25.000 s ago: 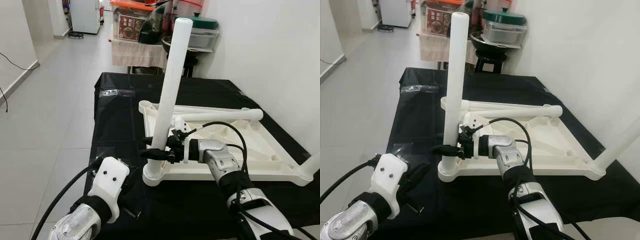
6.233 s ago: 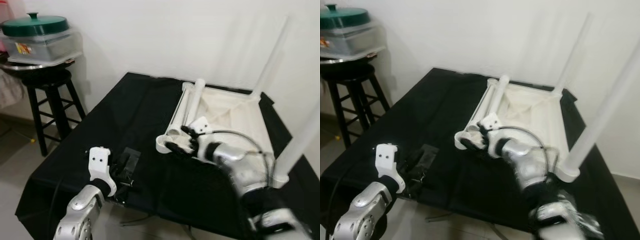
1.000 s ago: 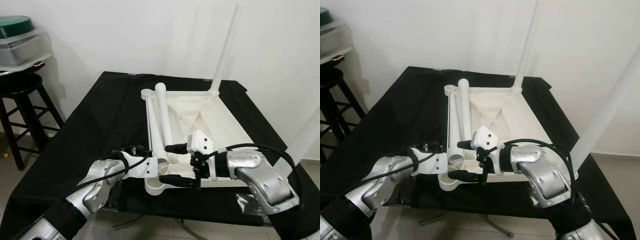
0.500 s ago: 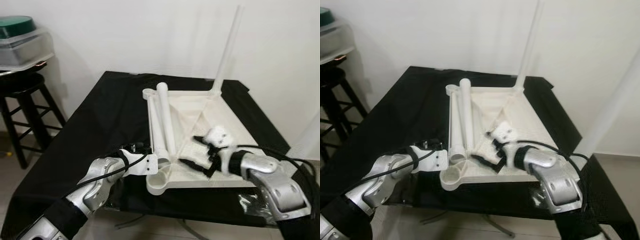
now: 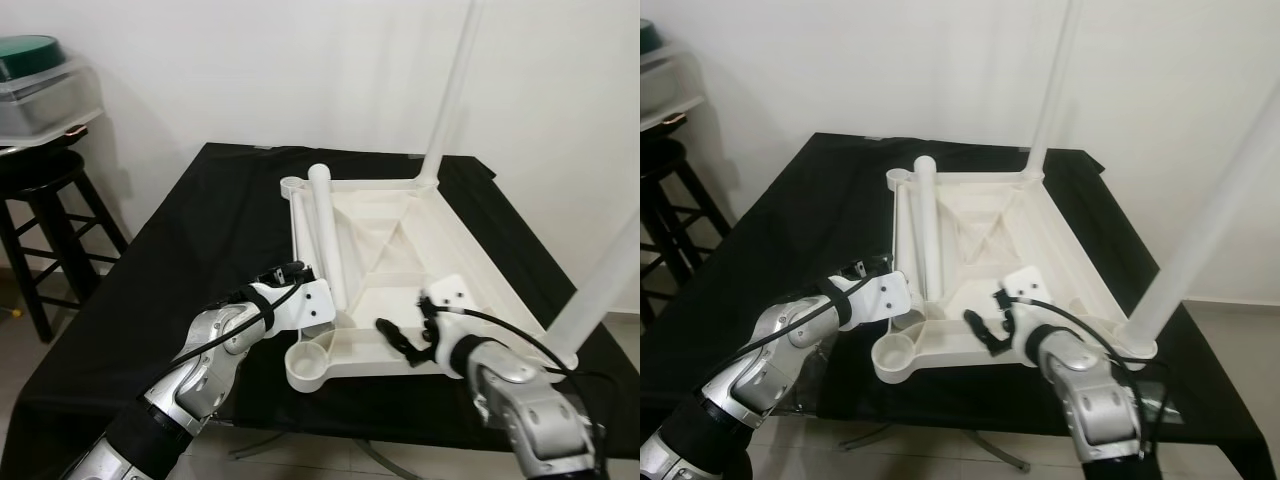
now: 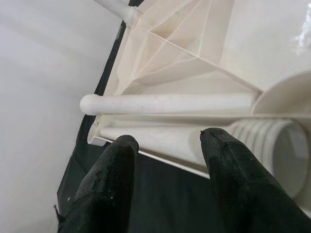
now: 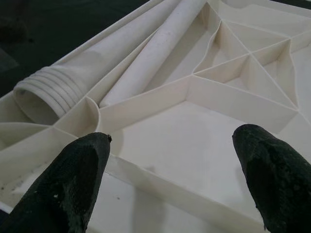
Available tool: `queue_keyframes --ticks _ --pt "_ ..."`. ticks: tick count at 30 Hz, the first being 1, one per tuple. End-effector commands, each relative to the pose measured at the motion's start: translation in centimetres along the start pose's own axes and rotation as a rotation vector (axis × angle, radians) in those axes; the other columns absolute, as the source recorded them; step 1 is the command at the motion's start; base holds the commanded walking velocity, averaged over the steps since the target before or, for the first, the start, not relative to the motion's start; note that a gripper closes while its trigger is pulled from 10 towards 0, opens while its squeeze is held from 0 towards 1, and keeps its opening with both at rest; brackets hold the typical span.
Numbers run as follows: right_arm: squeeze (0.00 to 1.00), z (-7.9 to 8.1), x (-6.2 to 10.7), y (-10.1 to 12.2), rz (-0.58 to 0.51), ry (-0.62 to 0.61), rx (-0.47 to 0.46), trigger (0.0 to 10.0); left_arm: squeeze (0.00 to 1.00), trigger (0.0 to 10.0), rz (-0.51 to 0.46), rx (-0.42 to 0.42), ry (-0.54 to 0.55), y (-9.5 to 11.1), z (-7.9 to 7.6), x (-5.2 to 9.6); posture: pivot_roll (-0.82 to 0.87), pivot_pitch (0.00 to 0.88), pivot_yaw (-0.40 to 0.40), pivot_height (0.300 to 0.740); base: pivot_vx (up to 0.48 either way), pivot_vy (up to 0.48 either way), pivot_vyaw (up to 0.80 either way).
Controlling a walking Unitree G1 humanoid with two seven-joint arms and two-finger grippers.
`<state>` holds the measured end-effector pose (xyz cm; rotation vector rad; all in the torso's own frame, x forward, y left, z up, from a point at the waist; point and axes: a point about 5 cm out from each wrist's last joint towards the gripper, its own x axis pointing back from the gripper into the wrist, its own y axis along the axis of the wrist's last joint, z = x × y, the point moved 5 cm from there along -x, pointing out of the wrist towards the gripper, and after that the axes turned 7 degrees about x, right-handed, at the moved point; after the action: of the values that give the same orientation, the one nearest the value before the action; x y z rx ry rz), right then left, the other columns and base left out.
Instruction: Building children table
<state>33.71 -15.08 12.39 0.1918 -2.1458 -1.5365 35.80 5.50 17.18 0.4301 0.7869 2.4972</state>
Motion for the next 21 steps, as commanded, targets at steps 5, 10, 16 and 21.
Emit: queue_keyframes --ticks 5,10,16,21 --pt "0.00 0.5 -0.6 0.9 -0.026 0.004 0.019 10.0 0.00 10.0 0.060 -0.036 0.000 -1.6 0.0 0.3 -0.03 0.000 -0.049 0.740 0.000 -0.351 0.00" --pt "0.00 1.4 -0.8 0.9 -0.023 0.010 0.015 10.0 0.00 10.0 0.119 -0.123 -0.021 -3.6 0.2 0.6 -0.03 0.000 -0.048 0.740 0.000 0.000 0.00" --pt "0.00 1.6 -0.9 0.9 -0.022 0.016 0.015 10.0 0.00 10.0 0.135 -0.149 -0.018 -4.1 0.5 0.7 -0.03 0.000 -0.048 0.740 0.000 0.000 0.00" --pt "0.00 2.0 -1.0 0.8 -0.019 0.030 0.021 10.0 0.00 10.0 0.195 -0.194 -0.028 -6.0 1.1 1.3 -0.03 0.000 -0.048 0.740 0.000 0.000 0.00"
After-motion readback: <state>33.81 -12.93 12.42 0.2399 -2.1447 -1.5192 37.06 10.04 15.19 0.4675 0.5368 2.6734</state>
